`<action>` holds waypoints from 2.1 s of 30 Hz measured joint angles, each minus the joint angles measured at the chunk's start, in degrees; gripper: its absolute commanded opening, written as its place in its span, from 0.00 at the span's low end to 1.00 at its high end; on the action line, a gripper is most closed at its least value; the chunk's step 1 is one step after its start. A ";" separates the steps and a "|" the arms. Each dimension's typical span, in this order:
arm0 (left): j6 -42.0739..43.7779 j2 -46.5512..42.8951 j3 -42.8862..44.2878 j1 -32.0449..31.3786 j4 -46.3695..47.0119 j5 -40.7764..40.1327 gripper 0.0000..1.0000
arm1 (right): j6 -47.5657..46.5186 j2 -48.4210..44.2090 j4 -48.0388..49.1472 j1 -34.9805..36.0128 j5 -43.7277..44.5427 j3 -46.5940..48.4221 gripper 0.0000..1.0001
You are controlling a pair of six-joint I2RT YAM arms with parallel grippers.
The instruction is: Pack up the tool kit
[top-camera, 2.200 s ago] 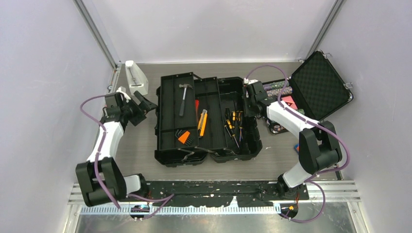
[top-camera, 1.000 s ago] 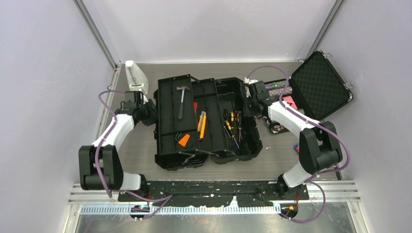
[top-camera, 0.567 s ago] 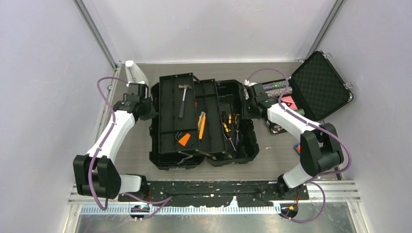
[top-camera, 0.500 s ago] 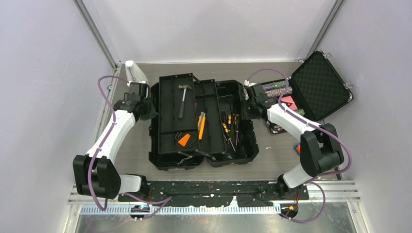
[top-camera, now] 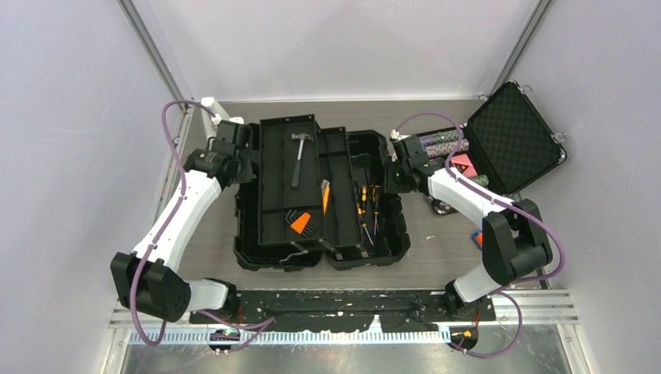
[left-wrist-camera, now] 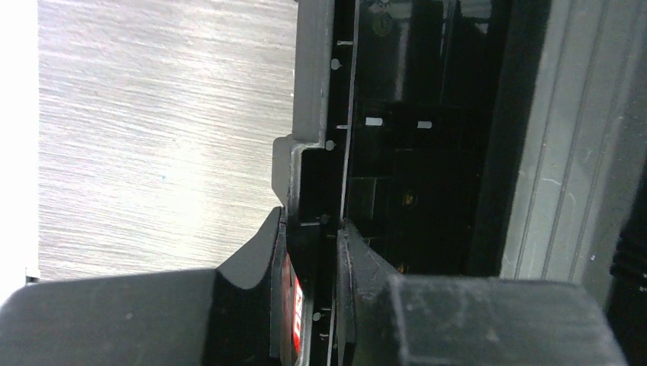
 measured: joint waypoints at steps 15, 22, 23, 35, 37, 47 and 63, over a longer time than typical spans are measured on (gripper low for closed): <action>4.42 5.95 16.35 -11.19 -9.97 -17.70 0.00 | 8.70 -0.39 1.49 4.87 0.63 -0.96 0.30; 7.98 10.56 23.65 -18.73 -12.31 -28.15 0.00 | 14.45 -1.46 4.59 7.63 1.53 -3.08 0.31; 8.52 11.37 25.00 -20.11 -12.74 -29.64 0.00 | 14.97 -1.46 4.92 7.91 1.55 -3.19 0.32; 12.28 20.33 37.07 -32.20 -17.73 -39.30 0.00 | 22.01 -2.47 14.80 9.33 -0.42 -8.31 0.34; 12.57 21.73 38.60 -34.01 -18.27 -40.28 0.00 | 22.53 -2.82 16.37 9.33 -0.46 -9.31 0.35; 11.61 27.96 46.10 -41.66 -18.53 -39.69 0.00 | 24.72 -3.67 23.54 9.35 -1.11 -13.31 0.35; 5.53 27.23 48.04 -49.11 -9.51 -22.43 0.28 | 27.45 -3.74 32.52 9.01 -3.08 -17.59 0.37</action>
